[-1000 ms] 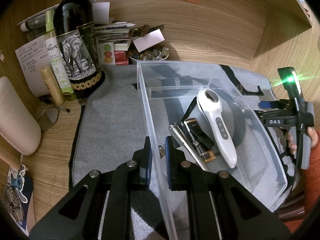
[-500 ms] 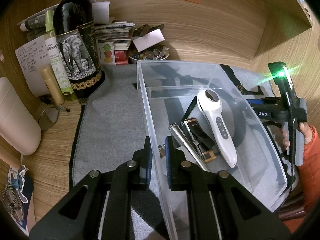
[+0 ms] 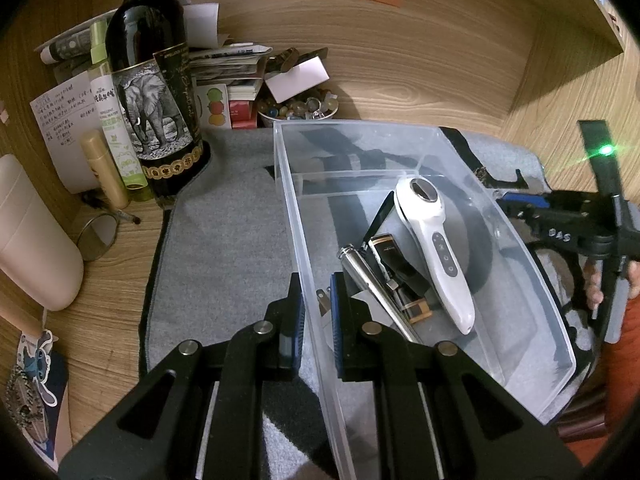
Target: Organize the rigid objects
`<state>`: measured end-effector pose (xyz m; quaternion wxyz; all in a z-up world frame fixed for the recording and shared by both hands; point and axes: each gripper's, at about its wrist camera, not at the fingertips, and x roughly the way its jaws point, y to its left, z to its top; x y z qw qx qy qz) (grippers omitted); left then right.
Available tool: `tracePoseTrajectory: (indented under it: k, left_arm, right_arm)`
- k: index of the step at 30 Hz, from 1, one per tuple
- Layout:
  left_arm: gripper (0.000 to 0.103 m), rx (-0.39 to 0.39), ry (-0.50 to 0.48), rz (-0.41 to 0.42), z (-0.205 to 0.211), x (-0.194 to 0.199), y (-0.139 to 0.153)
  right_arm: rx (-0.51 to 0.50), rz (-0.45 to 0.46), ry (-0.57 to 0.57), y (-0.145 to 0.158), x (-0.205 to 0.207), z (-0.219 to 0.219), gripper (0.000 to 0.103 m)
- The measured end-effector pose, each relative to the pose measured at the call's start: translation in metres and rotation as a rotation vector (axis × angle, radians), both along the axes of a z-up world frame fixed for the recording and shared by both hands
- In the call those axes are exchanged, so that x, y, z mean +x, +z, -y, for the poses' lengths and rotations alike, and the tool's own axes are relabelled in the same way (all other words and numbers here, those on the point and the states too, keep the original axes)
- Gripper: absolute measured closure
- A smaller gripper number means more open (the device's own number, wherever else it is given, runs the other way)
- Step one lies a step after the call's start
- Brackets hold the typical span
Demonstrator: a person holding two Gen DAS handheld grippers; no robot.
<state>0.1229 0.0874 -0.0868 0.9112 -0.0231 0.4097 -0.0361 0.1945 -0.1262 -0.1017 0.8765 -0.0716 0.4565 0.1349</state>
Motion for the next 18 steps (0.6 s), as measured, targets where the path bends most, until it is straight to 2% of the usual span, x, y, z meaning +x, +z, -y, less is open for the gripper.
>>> tracePoseTrajectory:
  k: [11, 18]
  left_arm:
    - [0.093, 0.002, 0.001, 0.001, 0.000, -0.001, -0.001]
    - [0.093, 0.001, 0.001, 0.000, 0.000, 0.000, 0.000]
  right_arm:
    - [0.007, 0.157, 0.050, 0.055, -0.024, -0.012, 0.082]
    - [0.034, 0.242, 0.117, 0.084, -0.033, -0.040, 0.082]
